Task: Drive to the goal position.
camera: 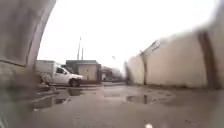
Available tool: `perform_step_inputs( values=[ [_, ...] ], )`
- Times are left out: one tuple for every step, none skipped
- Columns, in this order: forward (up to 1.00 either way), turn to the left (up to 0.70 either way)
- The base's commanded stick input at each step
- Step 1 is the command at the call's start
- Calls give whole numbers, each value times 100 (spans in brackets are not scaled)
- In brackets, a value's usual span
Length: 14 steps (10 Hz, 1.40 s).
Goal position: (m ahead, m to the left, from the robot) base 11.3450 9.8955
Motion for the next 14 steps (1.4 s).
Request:
perform_step_inputs(
  values=[
    [50,7],
    [50,7],
    [50,7],
    [50,7],
    [50,7],
    [50,7],
    [50,7],
    [50,7],
    [50,7],
    [50,7],
    [50,7],
    [50,7],
    [50,7],
    [50,16]
  ],
)
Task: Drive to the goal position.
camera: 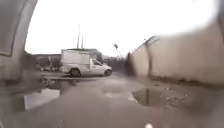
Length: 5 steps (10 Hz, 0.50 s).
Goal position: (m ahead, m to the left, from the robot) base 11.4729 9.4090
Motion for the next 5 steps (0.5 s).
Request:
perform_step_inputs(
  values=[
    [50,45],
    [50,57],
    [50,57],
    [50,57],
    [50,57]
  ],
)
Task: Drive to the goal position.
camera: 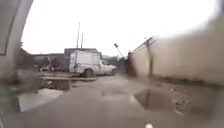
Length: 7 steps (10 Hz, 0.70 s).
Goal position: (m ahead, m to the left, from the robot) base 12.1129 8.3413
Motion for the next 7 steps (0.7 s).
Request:
perform_step_inputs(
  values=[
    [50,57],
    [50,44],
    [50,43],
    [50,41],
    [50,39],
    [50,31],
    [50,20]
  ],
)
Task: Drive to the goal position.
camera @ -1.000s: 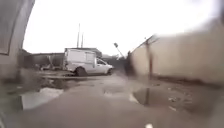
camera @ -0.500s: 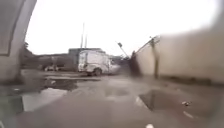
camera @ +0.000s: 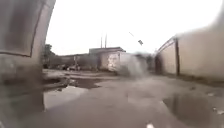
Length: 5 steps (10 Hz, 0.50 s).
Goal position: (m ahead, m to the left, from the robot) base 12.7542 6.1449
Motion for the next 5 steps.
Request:
perform_step_inputs(
  values=[
    [50,21],
    [50,7],
    [50,7],
    [50,7],
    [50,7]
  ],
)
